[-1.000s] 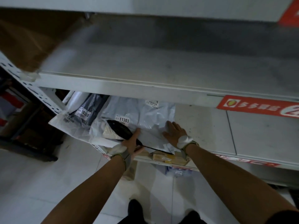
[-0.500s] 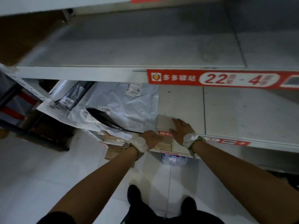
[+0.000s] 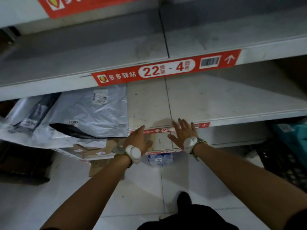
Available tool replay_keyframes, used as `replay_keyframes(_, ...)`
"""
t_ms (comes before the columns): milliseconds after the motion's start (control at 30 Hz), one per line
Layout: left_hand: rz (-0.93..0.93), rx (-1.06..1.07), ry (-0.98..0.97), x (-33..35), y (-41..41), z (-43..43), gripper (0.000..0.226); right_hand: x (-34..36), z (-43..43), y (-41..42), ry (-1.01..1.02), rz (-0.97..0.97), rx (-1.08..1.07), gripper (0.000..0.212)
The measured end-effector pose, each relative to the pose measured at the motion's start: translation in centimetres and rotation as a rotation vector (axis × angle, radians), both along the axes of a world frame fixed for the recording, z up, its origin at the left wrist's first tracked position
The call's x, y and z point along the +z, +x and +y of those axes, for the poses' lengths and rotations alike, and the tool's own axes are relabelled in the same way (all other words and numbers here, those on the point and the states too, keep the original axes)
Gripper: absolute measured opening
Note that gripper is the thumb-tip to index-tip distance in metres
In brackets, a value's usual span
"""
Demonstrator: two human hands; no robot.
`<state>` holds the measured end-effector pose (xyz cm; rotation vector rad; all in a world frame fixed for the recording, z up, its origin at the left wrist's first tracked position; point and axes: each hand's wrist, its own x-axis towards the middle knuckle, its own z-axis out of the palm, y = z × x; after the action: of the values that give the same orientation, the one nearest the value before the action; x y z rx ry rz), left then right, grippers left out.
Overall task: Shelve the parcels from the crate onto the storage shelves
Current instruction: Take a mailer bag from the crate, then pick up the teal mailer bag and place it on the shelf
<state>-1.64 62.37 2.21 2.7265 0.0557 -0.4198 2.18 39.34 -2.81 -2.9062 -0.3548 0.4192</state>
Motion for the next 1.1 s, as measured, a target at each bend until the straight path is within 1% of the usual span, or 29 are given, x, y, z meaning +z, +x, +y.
replay_keyframes(167, -0.120, -0.064, 0.033, 1.1, -2.1, -0.4, 0.075, 2.2, -1.0, -4.8, -0.028, 0.029, -0.096, 0.082)
replay_keyframes(267, -0.186, -0.085, -0.026, 0.9, -4.4, -0.7, 0.072, 2.4, -1.2, -8.0, -0.073, 0.047, -0.112, 0.082)
replay_keyframes(333, -0.203, -0.087, -0.075, 0.1, -5.8, -0.7, 0.076, 2.4, -1.1, -9.9, -0.097, 0.052, -0.121, 0.083)
replay_keyframes(467, -0.241, -0.108, -0.094, -0.9, -8.6, -1.5, 0.083, 2.8, -1.6, -13.5, -0.132, 0.063, -0.120, 0.087)
replay_keyframes(667, -0.196, -0.102, -0.082, -1.5, -10.4, -3.8, 0.086, 3.6, -3.6, -15.5, -0.141, 0.048, -0.166, 0.085)
replay_keyframes(833, -0.185, -0.152, -0.057, -0.5, -11.0, -7.5, 0.086, 3.7, -8.5, -17.2, -0.093, 0.052, -0.247, 0.082)
replay_keyframes(900, -0.215, -0.178, -0.054, 0.0, -10.3, -9.7, 0.087, 3.7, -11.3, -17.5, -0.072, 0.051, -0.285, 0.080)
replay_keyframes(967, -0.220, -0.213, -0.064, 0.6, -9.4, -12.8, 0.090, 3.4, -15.0, -17.4, -0.056, 0.060, -0.343, 0.080)
replay_keyframes(1100, -0.185, -0.285, -0.055, 1.2, -7.1, -23.0, 0.088, 2.4, -25.7, -17.8, -0.039, 0.089, -0.456, 0.078)
